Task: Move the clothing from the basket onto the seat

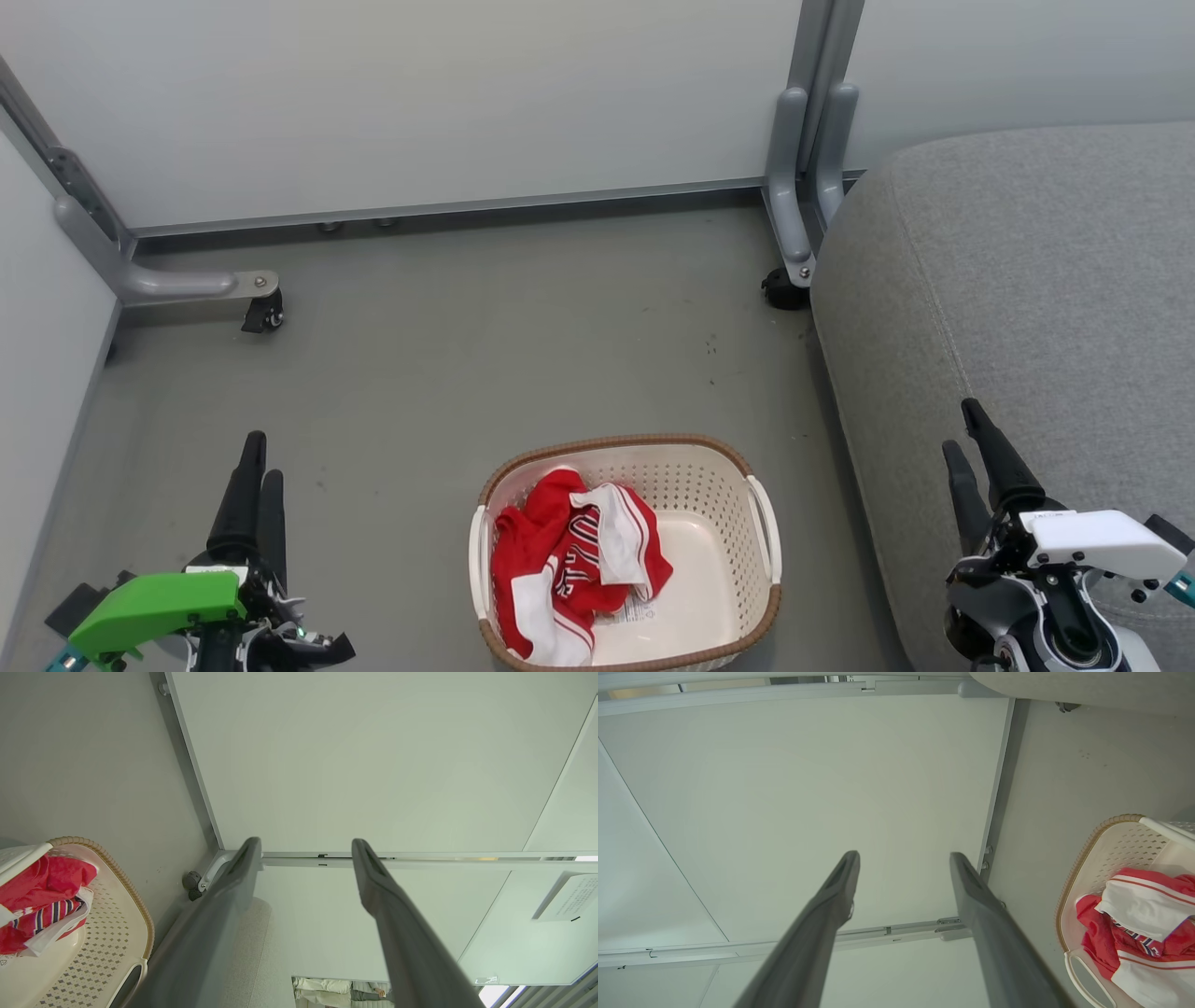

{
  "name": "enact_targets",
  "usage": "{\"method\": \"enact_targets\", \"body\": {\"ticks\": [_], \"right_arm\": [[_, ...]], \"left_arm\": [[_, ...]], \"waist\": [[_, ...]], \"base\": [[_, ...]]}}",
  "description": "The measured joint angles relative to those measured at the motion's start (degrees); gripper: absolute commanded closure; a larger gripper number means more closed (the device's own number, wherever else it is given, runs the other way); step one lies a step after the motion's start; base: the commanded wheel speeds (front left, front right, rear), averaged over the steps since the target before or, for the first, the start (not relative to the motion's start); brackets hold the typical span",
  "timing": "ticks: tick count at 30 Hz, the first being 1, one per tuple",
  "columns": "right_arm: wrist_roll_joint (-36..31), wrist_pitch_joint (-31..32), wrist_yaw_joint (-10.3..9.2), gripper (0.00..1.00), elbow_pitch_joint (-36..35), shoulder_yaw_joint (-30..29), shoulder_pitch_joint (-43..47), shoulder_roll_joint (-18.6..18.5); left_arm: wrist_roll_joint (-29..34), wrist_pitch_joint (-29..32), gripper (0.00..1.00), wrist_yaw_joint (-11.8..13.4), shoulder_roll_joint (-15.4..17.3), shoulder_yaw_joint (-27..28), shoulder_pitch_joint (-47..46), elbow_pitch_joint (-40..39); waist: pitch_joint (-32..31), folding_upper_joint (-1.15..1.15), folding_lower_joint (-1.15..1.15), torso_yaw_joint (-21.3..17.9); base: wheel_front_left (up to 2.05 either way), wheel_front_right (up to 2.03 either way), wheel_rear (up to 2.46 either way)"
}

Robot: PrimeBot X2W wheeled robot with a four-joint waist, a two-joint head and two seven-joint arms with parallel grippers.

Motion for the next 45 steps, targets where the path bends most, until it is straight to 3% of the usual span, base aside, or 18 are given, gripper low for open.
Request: {"method": "enact_targets", "body": {"ticks": [10, 32, 45], "right_arm": [[-6.46, -2.71, 0.0, 0.0, -2.19, 1.45, 0.01, -0.41], [-34.46, -7.65, 0.0, 0.0, -7.92, 4.13, 0.82, -0.76], [-47.87, -10.0, 0.0, 0.0, -8.4, 5.64, 1.21, -1.6]], "left_arm": [[5.33, -3.01, 0.0, 0.0, 0.37, -2.55, -0.16, -2.38], [32.45, -7.92, 0.0, 0.0, 1.21, -6.42, -0.48, -7.28], [44.5, -10.23, 0.0, 0.0, 1.83, -8.53, -0.42, -7.14]], "waist": [[0.17, 0.0, 0.0, -0.07], [0.47, 0.0, 0.0, -0.4], [0.74, 0.0, 0.0, -0.61]], "base": [[0.0, 0.0, 0.0], [0.0, 0.0, 0.0], [0.0, 0.0, 0.0]]}}
